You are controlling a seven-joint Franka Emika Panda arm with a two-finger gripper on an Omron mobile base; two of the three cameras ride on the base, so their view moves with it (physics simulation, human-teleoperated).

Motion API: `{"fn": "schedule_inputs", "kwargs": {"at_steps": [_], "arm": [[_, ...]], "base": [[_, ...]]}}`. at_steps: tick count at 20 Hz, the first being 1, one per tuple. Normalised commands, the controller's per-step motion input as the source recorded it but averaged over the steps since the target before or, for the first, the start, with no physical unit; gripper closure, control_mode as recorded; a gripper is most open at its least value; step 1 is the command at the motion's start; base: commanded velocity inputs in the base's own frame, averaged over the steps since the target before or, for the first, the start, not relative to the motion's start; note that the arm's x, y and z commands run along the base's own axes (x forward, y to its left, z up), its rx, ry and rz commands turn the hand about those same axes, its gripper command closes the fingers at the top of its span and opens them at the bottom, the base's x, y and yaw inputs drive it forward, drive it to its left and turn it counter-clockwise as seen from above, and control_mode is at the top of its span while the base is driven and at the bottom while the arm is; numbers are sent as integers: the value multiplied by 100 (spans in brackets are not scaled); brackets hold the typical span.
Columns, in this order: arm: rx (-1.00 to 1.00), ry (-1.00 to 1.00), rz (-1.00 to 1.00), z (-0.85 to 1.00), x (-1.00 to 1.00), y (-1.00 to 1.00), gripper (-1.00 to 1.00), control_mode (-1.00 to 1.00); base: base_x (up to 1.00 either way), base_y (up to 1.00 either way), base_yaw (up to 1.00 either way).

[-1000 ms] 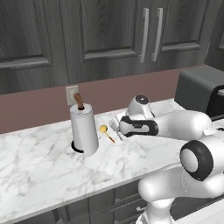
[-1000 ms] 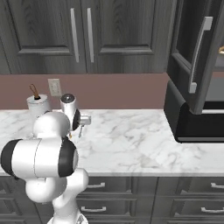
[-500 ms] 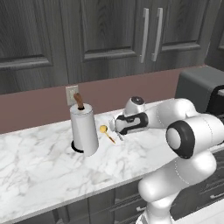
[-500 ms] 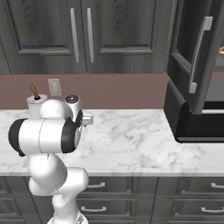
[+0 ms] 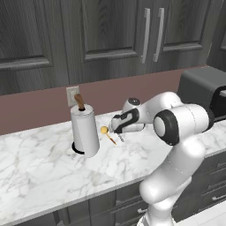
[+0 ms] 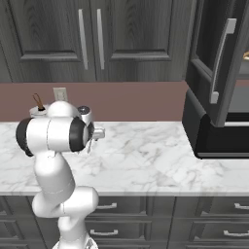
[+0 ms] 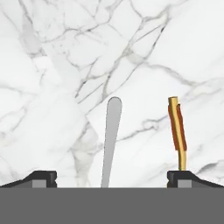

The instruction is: Organize the utensils by type. Pick up the wooden spoons from the counter and place them in the open cabinet. Then pick up the metallic utensils from the counter and place them in the open drawer.

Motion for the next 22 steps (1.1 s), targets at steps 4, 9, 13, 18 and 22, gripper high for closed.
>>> {"fn": "schedule_inputs", "kwargs": {"at_steps": [4, 9, 13, 18, 22], "arm": [[-3, 4, 1, -32, 31, 7, -100, -100], [-4, 1, 1, -24, 32, 13, -100, -100], [-4, 2, 2, -31, 28, 8, -100, -100], [-1, 3, 3, -39, 26, 0, -100, -100], [0, 2, 3, -36, 27, 0, -100, -100]], "base": [[0, 0, 0], [0, 0, 0], [0, 0, 0], [0, 0, 0], [0, 0, 0]]}}
